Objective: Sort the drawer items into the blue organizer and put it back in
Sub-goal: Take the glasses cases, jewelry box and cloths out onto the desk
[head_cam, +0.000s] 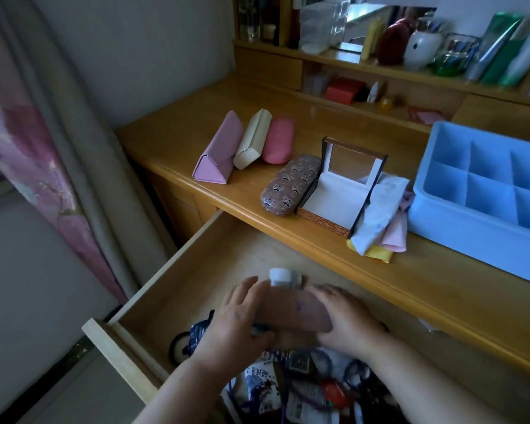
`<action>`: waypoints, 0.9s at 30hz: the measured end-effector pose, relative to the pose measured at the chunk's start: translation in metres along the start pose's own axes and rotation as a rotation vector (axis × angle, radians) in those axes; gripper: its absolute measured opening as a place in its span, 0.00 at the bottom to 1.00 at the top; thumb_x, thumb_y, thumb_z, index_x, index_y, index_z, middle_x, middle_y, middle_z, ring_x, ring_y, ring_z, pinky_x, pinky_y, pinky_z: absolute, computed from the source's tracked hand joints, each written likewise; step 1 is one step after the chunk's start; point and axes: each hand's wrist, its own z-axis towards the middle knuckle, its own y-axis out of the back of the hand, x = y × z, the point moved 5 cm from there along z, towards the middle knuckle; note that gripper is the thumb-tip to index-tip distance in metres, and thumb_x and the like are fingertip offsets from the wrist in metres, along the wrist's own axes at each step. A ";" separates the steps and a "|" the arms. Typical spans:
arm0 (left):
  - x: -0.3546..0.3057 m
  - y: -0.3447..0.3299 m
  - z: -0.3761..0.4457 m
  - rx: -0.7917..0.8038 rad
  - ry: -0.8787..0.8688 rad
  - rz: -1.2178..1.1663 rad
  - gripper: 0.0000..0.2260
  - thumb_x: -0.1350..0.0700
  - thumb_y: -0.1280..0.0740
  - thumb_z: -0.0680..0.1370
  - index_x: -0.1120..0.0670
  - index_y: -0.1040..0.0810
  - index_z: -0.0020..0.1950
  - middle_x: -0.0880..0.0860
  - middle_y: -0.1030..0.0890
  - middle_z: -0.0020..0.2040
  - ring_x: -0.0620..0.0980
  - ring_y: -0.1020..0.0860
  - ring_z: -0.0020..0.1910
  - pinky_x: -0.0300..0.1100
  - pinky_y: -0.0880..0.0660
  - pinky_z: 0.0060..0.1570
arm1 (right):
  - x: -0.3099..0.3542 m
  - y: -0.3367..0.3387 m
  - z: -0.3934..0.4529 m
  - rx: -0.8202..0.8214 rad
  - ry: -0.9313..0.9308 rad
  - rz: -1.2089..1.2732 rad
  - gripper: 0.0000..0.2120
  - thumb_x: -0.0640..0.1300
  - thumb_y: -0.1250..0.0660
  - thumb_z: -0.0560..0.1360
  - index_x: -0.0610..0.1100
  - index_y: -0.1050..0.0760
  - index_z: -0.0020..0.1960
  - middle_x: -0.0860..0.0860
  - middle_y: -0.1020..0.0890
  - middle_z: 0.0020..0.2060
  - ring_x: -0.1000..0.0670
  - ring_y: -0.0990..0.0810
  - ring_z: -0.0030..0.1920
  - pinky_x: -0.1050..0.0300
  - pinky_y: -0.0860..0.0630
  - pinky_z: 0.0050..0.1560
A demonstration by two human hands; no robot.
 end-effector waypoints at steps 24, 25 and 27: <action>0.002 0.073 -0.012 -0.205 0.236 -1.207 0.25 0.34 0.31 0.67 0.55 0.17 0.47 0.61 0.21 0.33 0.56 0.23 0.31 0.46 0.26 0.31 | 0.040 0.000 -0.033 -0.061 -0.142 1.032 0.12 0.40 0.31 0.75 0.52 0.24 0.56 0.56 0.22 0.58 0.57 0.25 0.63 0.72 0.29 0.53; 0.000 0.085 -0.007 -0.272 0.226 -1.195 0.24 0.34 0.32 0.68 0.54 0.17 0.48 0.61 0.20 0.35 0.55 0.22 0.33 0.46 0.25 0.32 | 0.036 0.000 -0.033 -0.105 -0.117 0.836 0.12 0.43 0.31 0.75 0.53 0.24 0.57 0.59 0.26 0.61 0.57 0.29 0.66 0.73 0.33 0.58; -0.004 0.110 0.007 -0.413 0.186 -1.119 0.21 0.36 0.33 0.69 0.49 0.18 0.53 0.57 0.17 0.42 0.52 0.20 0.40 0.43 0.21 0.40 | 0.031 -0.004 -0.036 -0.122 -0.023 0.380 0.17 0.52 0.32 0.74 0.54 0.25 0.62 0.62 0.34 0.66 0.59 0.33 0.68 0.71 0.39 0.63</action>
